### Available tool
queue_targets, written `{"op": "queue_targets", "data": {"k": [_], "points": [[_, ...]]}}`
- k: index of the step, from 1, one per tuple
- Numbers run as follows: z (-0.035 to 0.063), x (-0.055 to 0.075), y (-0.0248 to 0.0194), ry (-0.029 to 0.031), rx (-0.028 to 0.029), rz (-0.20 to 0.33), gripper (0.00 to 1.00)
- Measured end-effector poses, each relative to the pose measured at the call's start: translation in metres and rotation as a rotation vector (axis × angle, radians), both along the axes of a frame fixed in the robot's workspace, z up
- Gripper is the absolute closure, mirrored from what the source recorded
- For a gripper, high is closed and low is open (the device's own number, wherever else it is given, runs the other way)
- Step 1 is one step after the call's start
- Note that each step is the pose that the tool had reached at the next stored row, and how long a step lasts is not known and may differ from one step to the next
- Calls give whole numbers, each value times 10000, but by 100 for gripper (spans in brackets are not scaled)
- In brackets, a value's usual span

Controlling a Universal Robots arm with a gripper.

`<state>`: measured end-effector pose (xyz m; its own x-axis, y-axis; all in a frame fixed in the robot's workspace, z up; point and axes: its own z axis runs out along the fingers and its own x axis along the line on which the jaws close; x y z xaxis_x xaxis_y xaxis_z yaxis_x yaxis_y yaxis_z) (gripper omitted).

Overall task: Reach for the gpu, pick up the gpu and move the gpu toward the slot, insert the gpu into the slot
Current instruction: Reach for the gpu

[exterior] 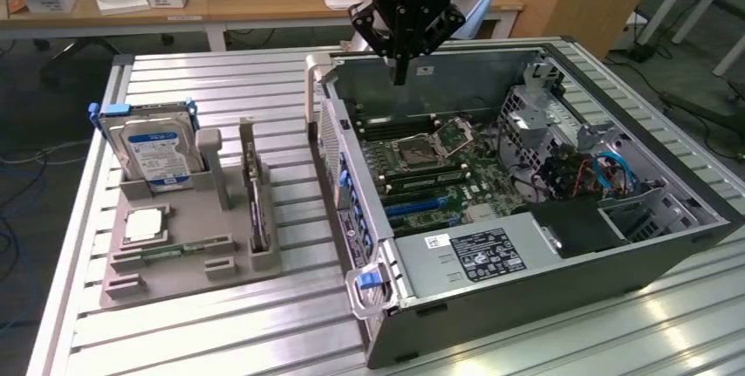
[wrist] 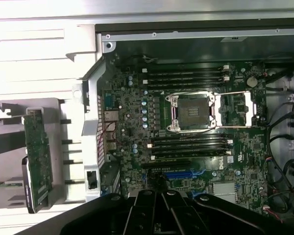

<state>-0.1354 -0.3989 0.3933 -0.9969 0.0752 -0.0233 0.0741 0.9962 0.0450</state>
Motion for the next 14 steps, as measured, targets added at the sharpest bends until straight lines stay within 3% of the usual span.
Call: {"op": "queue_targets", "data": {"k": [14], "points": [[0,-169,0,0,0,0,90]]}}
